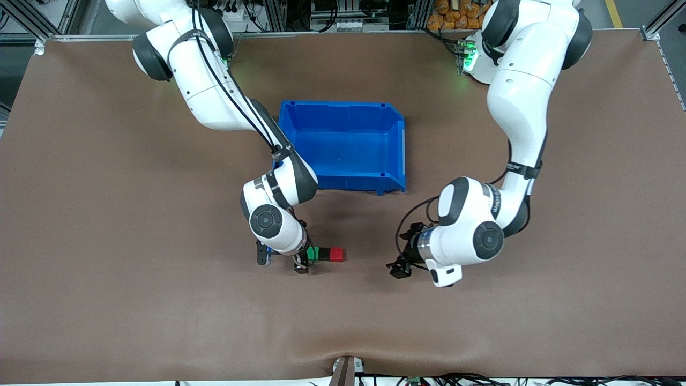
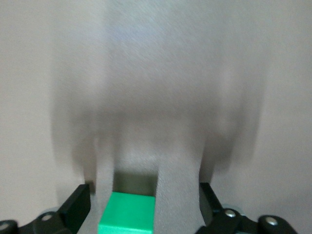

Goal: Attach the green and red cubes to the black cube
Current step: 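Open both grippers and lift them away from the cubes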

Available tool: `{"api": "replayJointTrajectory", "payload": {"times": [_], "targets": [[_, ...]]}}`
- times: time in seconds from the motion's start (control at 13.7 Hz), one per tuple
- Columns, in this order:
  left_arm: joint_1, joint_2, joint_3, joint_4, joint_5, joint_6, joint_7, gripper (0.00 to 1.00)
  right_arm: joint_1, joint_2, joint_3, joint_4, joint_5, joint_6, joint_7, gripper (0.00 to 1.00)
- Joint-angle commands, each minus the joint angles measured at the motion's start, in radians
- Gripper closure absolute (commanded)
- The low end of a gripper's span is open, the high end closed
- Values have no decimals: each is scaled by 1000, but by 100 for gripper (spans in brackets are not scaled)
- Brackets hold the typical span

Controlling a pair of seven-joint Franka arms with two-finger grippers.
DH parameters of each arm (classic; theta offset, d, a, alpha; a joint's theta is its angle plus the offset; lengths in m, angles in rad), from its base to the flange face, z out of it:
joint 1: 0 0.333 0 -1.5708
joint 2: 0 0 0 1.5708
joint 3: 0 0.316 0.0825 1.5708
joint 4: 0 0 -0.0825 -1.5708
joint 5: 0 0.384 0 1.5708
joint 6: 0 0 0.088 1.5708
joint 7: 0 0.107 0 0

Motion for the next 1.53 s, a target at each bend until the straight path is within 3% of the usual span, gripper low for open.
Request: {"api": "replayJointTrajectory", "payload": {"times": [0.0,0.37,0.66,1.02,1.46], "targets": [[40,-65,-2,-20,73,-87,95,0,-41,-59,4,-9,-19,-102,-148,0],[109,-136,-1,-20,209,-190,385,0,-102,-195,3,-92,-21,-179,-453,0],[180,-212,1,-20,226,-259,591,0,-170,-338,3,-226,-21,-194,-681,0],[227,-335,2,-20,337,-350,827,0,-277,-655,3,-530,-21,-169,-1018,0],[249,-493,4,-21,340,-436,1023,0,-438,-939,4,-679,-21,-315,-1274,0]]}}
